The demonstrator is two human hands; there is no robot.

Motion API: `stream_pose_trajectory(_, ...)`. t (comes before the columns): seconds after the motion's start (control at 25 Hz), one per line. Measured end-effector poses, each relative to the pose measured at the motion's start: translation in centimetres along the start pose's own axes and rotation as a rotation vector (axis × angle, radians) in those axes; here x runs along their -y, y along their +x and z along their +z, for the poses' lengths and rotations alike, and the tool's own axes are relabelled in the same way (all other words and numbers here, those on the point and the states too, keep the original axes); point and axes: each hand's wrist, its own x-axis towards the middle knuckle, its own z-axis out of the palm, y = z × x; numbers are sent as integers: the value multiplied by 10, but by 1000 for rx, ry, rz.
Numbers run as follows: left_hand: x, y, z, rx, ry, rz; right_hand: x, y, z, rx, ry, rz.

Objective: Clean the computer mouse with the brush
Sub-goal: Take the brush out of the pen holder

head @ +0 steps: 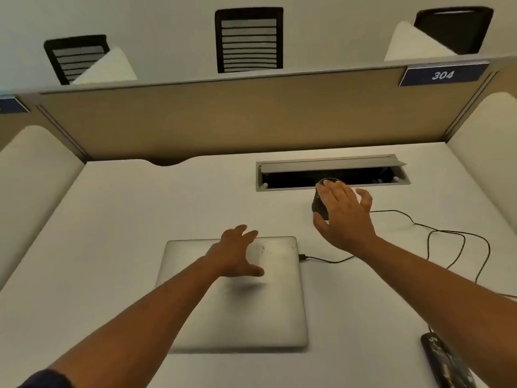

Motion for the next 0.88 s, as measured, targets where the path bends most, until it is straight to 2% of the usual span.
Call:
stream_pose_trajectory(0.16,3,2,42,125,111,-103,-33,-28,35,151,5,41)
stream_pose_trajectory(0.32,1,8,50,121,152,-123,-50,-28,49,90,55,-29)
stream_pose_trajectory(0.6,-4,9,48,114,126,-144,-56,-6,52,-82,221,-26)
stream_pose_trajectory(0.88,-8,10,44,115,110,-159,-66,26,45,-40,433,102)
